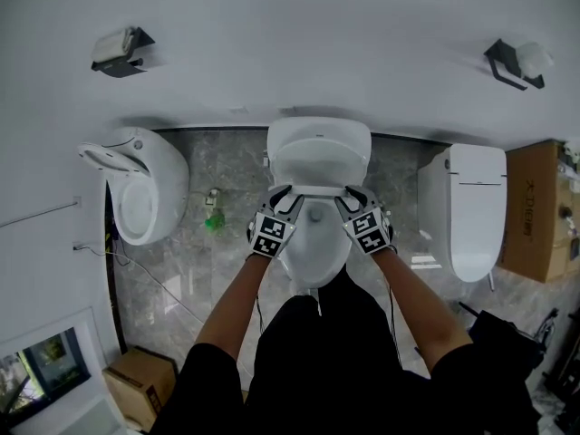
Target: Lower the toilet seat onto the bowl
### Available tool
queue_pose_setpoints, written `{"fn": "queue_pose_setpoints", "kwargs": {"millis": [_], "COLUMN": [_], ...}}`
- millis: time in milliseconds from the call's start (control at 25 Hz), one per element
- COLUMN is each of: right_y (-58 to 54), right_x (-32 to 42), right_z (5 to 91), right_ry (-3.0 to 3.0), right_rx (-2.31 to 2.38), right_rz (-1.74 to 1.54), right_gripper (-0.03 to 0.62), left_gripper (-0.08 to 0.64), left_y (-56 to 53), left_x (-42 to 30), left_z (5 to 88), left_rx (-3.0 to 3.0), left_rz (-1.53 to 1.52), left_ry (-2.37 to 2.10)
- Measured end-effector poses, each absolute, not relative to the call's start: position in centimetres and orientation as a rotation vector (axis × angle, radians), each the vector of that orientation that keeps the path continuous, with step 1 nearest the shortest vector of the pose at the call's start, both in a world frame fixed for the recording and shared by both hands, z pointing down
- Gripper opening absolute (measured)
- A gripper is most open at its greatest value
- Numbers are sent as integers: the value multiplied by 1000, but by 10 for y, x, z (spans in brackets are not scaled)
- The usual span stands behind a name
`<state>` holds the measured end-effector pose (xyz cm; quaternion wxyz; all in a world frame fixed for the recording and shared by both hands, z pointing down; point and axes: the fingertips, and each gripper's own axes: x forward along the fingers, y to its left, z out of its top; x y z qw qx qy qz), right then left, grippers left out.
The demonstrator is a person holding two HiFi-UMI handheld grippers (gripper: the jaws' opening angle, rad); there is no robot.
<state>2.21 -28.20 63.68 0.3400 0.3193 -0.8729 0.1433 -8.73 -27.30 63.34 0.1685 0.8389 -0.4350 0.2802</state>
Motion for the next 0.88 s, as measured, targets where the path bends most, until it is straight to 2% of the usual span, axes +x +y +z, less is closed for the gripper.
{"fn": "queue_pose_setpoints", "kwargs": {"millis": [680, 880], "right_y": [-129, -97], "right_x": [24, 26], "right_z": [660, 673], "right_ry": [-2126, -2111], "right_rx": [804, 843], "right_rz": [279, 236], "right_gripper": [144, 147], "left_gripper": [161, 167], "left_y": [-118, -84], "left_x": [-79, -77], "left_z": [656, 669], "left_rx": [2400, 2438], "left_rz": [874, 807], "left_ry": [-1094, -1061]}}
